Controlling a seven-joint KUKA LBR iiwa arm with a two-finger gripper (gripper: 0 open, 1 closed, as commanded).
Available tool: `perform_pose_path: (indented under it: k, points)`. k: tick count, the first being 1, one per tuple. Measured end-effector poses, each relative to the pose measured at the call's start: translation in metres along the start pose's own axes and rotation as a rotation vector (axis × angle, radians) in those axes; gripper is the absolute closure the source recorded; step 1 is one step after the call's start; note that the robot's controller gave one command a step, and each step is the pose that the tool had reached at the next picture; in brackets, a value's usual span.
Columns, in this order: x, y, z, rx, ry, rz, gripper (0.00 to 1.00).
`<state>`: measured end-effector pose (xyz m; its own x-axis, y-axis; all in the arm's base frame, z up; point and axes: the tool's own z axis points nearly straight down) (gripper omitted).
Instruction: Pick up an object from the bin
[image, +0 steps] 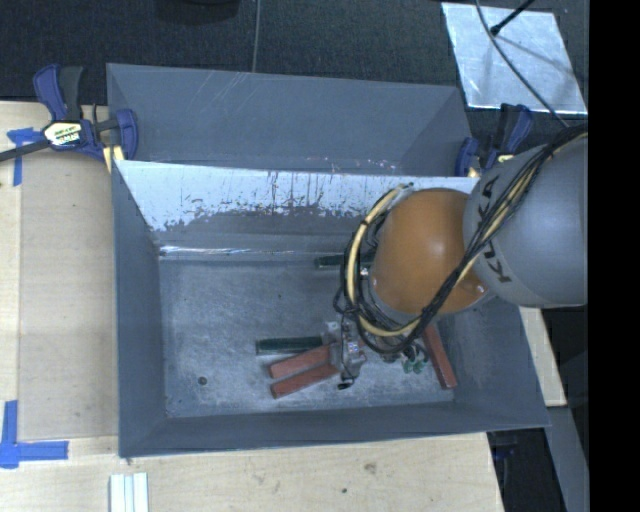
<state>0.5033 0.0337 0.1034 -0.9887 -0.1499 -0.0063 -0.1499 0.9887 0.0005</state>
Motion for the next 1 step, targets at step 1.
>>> perform_pose_path:
  k: [1]
  points:
    - [-0.0128,-0.0036,-0.1532,0.002,-0.006,-0.067,1.0]
